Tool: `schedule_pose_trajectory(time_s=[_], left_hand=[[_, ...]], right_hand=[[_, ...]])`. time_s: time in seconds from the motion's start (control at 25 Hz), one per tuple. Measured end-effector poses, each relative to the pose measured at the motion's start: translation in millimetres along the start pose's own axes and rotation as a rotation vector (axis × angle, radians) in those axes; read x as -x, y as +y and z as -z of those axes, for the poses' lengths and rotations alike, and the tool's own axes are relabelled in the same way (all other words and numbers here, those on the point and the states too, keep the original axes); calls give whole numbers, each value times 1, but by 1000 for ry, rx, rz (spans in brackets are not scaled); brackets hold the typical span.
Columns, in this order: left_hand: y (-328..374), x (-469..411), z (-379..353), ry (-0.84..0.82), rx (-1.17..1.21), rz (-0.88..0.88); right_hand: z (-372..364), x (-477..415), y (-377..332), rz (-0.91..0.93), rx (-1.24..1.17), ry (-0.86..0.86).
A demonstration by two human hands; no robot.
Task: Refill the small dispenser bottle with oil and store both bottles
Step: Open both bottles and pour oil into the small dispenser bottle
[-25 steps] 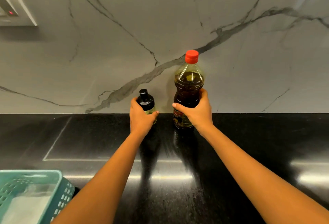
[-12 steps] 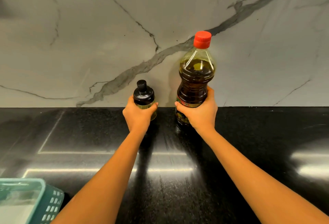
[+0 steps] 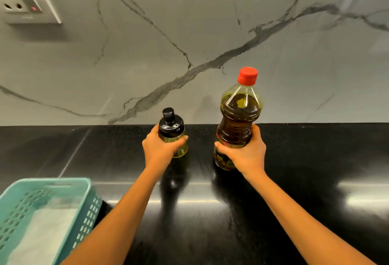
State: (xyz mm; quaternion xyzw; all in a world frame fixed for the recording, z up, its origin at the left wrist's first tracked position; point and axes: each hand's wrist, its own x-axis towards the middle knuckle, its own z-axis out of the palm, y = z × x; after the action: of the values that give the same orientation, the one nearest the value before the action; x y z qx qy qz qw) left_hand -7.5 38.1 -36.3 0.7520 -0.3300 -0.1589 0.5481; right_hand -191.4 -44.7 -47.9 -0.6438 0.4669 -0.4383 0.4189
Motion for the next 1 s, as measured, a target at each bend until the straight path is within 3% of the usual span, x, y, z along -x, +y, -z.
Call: schedule_pose_trajectory(time_s=[0.12,0.44,1.0], left_hand=[[-8,45,23,-52,5,19],[-25,132,67,15,-2,35],[-48,162,77,-18,26,93]], right_hand=[[16,38,-6,14,-8,-13],[50,125,-15,76,26,-10],[63,150,-6,34,57,7]])
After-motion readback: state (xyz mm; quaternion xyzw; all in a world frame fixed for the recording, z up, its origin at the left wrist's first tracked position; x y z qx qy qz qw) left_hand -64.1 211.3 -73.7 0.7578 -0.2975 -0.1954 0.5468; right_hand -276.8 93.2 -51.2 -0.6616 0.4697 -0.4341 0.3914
